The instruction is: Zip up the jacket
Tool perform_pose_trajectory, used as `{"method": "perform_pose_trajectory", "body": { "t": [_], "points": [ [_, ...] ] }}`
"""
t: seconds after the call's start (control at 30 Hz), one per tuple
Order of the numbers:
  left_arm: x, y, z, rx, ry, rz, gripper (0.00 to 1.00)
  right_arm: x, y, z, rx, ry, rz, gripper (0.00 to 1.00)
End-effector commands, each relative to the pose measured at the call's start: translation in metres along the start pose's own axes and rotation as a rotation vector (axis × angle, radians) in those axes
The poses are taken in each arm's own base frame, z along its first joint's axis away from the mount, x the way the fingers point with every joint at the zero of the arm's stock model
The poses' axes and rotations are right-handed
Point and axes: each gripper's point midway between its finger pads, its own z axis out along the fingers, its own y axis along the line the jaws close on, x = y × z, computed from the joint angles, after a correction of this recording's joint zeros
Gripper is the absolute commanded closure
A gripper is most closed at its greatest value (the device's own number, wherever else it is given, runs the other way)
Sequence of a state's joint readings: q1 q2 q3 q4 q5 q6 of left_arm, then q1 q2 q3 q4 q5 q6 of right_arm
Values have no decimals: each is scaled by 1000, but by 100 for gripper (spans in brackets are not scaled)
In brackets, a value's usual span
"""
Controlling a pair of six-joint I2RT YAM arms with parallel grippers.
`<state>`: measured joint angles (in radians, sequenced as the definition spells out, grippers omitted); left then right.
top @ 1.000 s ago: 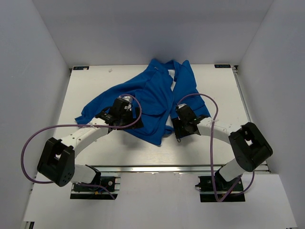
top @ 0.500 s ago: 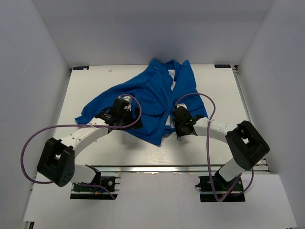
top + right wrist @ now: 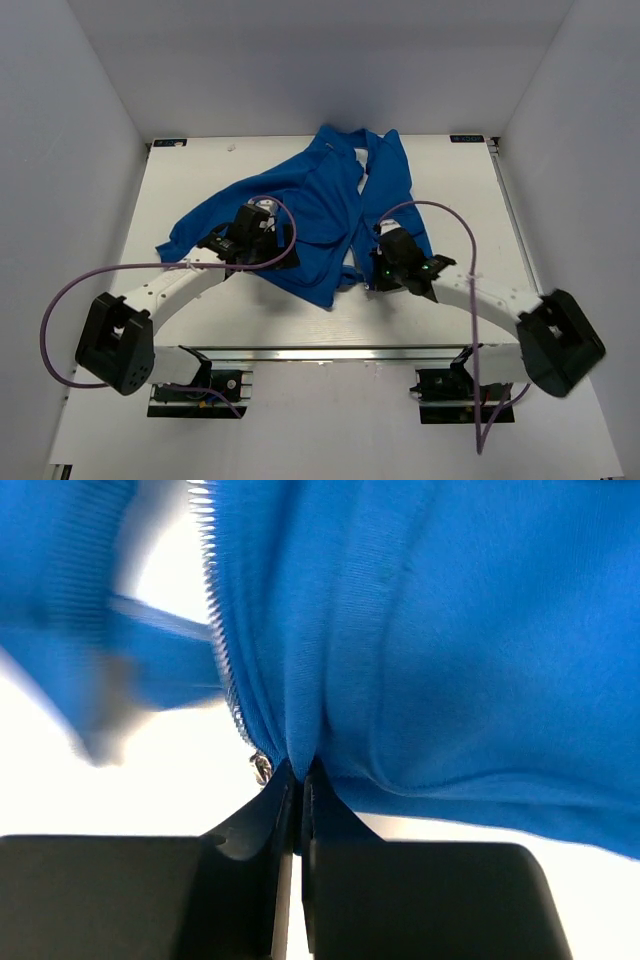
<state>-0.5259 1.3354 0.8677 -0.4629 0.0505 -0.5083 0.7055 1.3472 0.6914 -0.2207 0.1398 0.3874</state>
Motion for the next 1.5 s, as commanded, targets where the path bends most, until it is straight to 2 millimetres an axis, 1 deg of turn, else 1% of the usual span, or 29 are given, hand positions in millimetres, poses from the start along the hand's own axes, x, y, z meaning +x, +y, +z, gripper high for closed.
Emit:
{"method": "perform_pose_trajectory", "body": {
  "t": [0.0,0.03,0.07,0.1,0.13,0.17,0.2,0.23,0.27,0.3,0.37,0.57,0.6,0.67,0.7,0.73,0.8,0.87,0.9,1.03,1.07,1.13,1.17,1.23,1.27,1.37,1.4,1.43,1.47],
  "points": [
    [-26,-27,-23,111,-83,30,2,-58,39,-39,-258,-256,-6,100],
    [-29,-33,-27,140,-102,38,2,-57,40,-43,-283,-273,-10,100],
    [-28,-41,-30,189,-94,44,2,-65,44,-51,-320,-319,-17,100],
    [-27,-48,-32,228,-92,52,2,-72,49,-64,-363,-359,-22,100],
    [-32,-58,-35,282,-112,63,2,-74,51,-68,-382,-381,-38,100],
    [-28,-71,-40,362,-92,77,2,-75,53,-72,-397,-391,-42,100],
    [-26,-78,-42,409,-88,86,2,-77,55,-77,-410,-402,-44,100],
    [-33,-90,-46,469,-115,92,2,-78,56,-78,-413,-399,-43,100],
    [-31,-96,-46,513,-109,99,2,-77,56,-78,-413,-395,-42,100],
    [-34,-111,-52,596,-116,102,2,-78,54,-79,-405,-397,-32,100],
    [-37,-122,-53,657,-111,109,2,-76,55,-78,-411,-395,-29,100],
    [-31,-155,-35,739,-45,137,2,-80,61,-87,-456,-436,-13,100],
    [-28,-165,-30,762,-38,151,2,-80,63,-89,-466,-438,-11,100],
    [-27,-172,-25,775,-22,151,3,-82,64,-92,-474,-452,-8,100],
    [-23,-181,-24,792,-11,164,5,-82,64,-93,-479,-454,-13,100],
    [-22,-185,-18,797,5,151,6,-82,64,-94,-479,-459,-13,100],
    [-25,-193,-15,816,3,132,9,-80,64,-95,-480,-459,-19,100],
    [-27,-199,-8,825,14,107,21,-78,61,-95,-468,-456,-16,100],
    [-30,-204,-9,849,8,92,25,-78,59,-95,-460,-459,-13,100],
    [-31,-207,-2,866,15,76,41,-77,57,-98,-456,-465,5,100],
    [-28,-207,0,873,22,73,49,-78,58,-101,-464,-474,8,100],
    [-28,-210,-4,908,24,66,60,-78,58,-101,-463,-474,12,100],
    [-26,-210,-3,913,30,64,70,-77,57,-99,-452,-464,15,100],
    [-25,-213,-6,937,33,63,84,-75,55,-97,-441,-453,16,100],
    [-26,-214,-7,944,32,66,99,-72,54,-95,-436,-441,11,100],
    [-28,-214,-7,941,24,74,100,-67,55,-95,-437,-412,-4,100],
    [-28,-214,-8,943,21,81,100,-67,55,-97,-441,-410,-8,95],
    [-30,-215,-12,950,14,88,100,-69,55,-98,-439,-413,-7,86],
    [-30,-216,-14,954,12,93,100,-64,54,-97,-433,-392,-7,58]
  ]
}}
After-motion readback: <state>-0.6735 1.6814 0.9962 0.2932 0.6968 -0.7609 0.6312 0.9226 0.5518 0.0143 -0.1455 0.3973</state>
